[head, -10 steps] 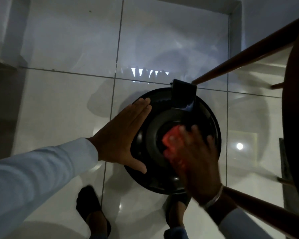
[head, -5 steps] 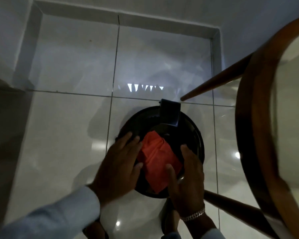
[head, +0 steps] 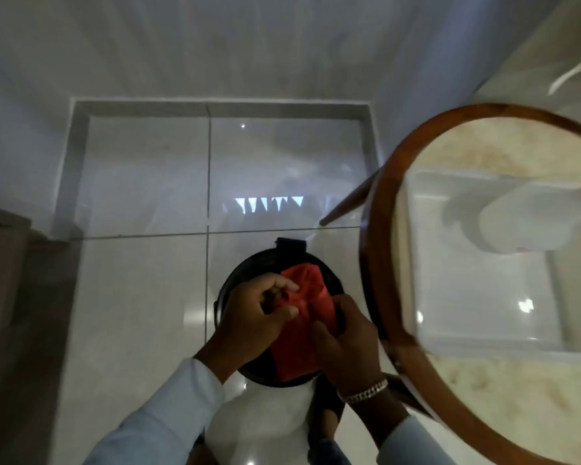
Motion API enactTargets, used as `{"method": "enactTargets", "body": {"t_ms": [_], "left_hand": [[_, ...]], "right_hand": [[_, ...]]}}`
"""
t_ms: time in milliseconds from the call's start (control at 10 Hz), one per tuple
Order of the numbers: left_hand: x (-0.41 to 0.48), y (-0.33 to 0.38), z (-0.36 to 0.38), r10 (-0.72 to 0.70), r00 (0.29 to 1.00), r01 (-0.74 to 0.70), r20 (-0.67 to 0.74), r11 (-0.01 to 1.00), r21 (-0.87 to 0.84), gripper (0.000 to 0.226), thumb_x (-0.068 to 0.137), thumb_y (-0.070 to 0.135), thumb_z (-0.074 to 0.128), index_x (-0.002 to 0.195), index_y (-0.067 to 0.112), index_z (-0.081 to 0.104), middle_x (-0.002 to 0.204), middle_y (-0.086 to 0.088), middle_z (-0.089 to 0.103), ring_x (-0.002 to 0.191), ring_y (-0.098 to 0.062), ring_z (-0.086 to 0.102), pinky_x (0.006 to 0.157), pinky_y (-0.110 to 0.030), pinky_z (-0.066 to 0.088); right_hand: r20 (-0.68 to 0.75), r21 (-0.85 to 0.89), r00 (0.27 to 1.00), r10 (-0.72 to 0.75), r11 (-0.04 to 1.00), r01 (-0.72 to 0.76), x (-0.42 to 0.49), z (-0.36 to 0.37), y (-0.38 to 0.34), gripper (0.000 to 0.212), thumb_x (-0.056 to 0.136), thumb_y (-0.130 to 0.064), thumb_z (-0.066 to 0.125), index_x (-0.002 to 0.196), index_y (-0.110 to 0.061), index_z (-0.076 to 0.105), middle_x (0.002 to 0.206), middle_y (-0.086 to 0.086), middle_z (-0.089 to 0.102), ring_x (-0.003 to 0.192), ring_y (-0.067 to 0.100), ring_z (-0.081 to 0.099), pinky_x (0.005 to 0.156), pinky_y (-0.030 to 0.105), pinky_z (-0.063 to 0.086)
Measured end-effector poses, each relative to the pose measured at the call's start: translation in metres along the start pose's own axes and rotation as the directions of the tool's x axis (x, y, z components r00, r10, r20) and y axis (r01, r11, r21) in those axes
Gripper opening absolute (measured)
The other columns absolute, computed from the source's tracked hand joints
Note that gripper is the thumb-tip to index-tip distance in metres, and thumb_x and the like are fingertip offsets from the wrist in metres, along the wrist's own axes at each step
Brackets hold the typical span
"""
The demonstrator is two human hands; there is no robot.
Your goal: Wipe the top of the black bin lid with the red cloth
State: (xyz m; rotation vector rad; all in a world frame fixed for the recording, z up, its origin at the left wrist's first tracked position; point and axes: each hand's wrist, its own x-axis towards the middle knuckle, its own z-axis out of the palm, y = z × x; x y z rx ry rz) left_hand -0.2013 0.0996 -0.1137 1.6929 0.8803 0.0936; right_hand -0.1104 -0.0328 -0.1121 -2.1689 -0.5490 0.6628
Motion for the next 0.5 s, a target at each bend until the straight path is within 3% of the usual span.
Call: {"method": "enactTargets", "body": {"t_ms": [100, 200, 300, 400, 500], "left_hand": [[-0.002, 0.073, 0.015, 0.125, 0.989, -0.129, -0.076, 0.991, -0.049, 0.028, 0.077, 0.005, 0.077, 0.096, 0.025, 0.071, 0.088, 0.01, 0.07, 0.083, -0.004, 0.067, 0.071, -0.01, 0.048], [0.004, 0.136, 0.061, 0.267, 0.942, -0.277, -0.202, 0.961, -0.022, 0.021, 0.076, 0.007, 0.077, 0.094, 0.018, 0.072, 0.09, 0.007, 0.071, 0.084, 0.0, 0.065, 0.075, -0.005, 0.046], [0.019, 0.173, 0.11, 0.325, 0.909, -0.333, -0.262, 0.943, 0.015, 0.018, 0.079, 0.005, 0.073, 0.095, 0.013, 0.072, 0.096, 0.001, 0.07, 0.087, -0.004, 0.062, 0.082, -0.01, 0.049], [0.041, 0.178, 0.132, 0.185, 0.96, -0.171, -0.208, 0.981, 0.087, 0.025, 0.084, 0.004, 0.065, 0.109, 0.011, 0.068, 0.11, -0.006, 0.068, 0.104, -0.019, 0.062, 0.095, -0.034, 0.053], [0.038, 0.175, 0.127, 0.19, 0.965, -0.181, -0.181, 0.981, 0.066, 0.027, 0.088, 0.005, 0.062, 0.114, 0.011, 0.065, 0.111, -0.006, 0.068, 0.101, -0.016, 0.062, 0.087, -0.022, 0.054]], "right_hand": [[-0.131, 0.081, 0.99, -0.056, 0.995, 0.066, -0.003, -0.071, -0.036, 0.038, 0.065, -0.015, 0.059, 0.102, -0.022, 0.062, 0.082, -0.01, 0.068, 0.073, 0.002, 0.062, 0.062, 0.01, 0.045], [-0.323, 0.213, 0.946, -0.003, 0.974, 0.076, 0.007, -0.138, -0.038, 0.036, 0.068, -0.01, 0.059, 0.101, -0.021, 0.065, 0.091, -0.001, 0.071, 0.083, 0.016, 0.065, 0.074, 0.029, 0.054], [-0.352, 0.218, 0.931, 0.101, 0.976, -0.023, 0.034, -0.175, -0.02, 0.029, 0.076, -0.001, 0.064, 0.102, -0.014, 0.067, 0.094, 0.006, 0.071, 0.087, 0.025, 0.065, 0.082, 0.048, 0.055], [-0.275, 0.054, 0.949, 0.155, 0.988, -0.146, 0.061, -0.178, 0.003, 0.034, 0.076, -0.002, 0.067, 0.107, -0.016, 0.066, 0.093, 0.0, 0.069, 0.079, 0.01, 0.062, 0.085, 0.045, 0.054], [-0.245, -0.034, 0.956, 0.16, 0.984, -0.173, 0.064, -0.175, 0.016, 0.037, 0.079, -0.006, 0.068, 0.115, -0.014, 0.063, 0.105, 0.007, 0.071, 0.081, 0.016, 0.063, 0.084, 0.032, 0.051]]}}
